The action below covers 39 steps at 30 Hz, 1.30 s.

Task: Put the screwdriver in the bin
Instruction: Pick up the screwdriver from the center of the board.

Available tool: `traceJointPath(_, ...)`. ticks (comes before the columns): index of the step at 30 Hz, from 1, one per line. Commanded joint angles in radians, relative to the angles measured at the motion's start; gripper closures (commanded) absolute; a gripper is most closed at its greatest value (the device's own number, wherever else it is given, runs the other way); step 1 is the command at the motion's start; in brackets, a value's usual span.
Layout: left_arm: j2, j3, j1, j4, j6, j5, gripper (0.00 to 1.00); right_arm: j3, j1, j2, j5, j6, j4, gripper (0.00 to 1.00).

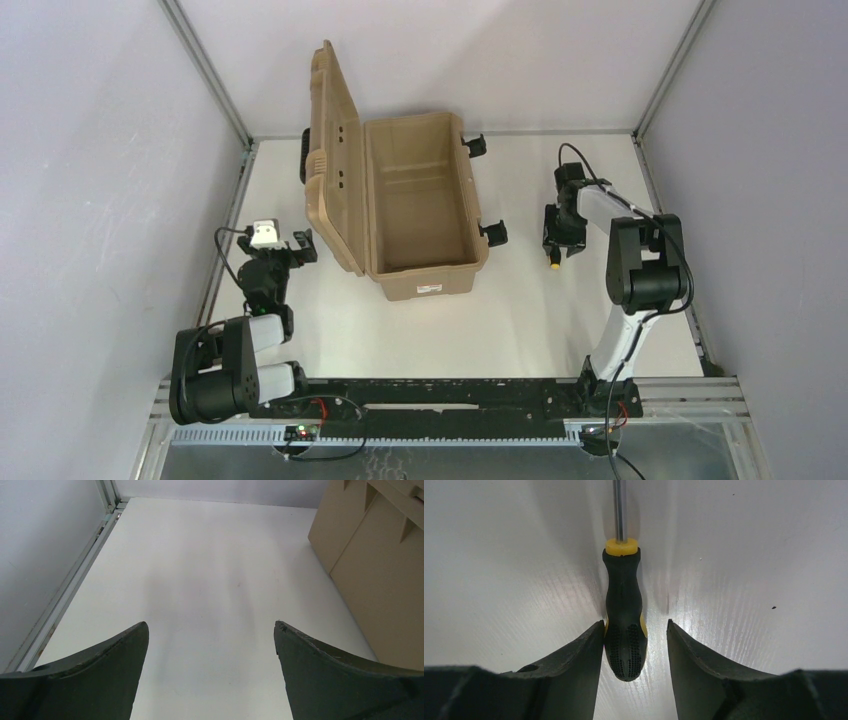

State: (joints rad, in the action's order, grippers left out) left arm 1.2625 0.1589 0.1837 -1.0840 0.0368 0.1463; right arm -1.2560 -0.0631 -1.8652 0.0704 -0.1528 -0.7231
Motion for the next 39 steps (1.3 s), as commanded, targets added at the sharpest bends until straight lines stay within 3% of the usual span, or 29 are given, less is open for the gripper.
traceJointPath(1, 0.003, -0.027, 0.007, -0.106, 0.012, 0.021, 0.0, -0.032, -0.009, -0.003, 0.017, -0.025, -0.014, 0.44)
traceJointPath(16, 0.003, -0.028, 0.006, -0.106, 0.011, 0.021, 0.0, -0.014, -0.012, -0.022, 0.02, -0.033, 0.008, 0.61)
traceJointPath(30, 0.003, -0.028, 0.007, -0.105, 0.012, 0.021, 0.0, -0.018, -0.007, 0.02, 0.023, -0.027, 0.004, 1.0)
traceJointPath(39, 0.003, -0.028, 0.007, -0.106, 0.012, 0.021, 0.0, -0.037, -0.001, 0.069, 0.037, -0.022, -0.023, 1.0)
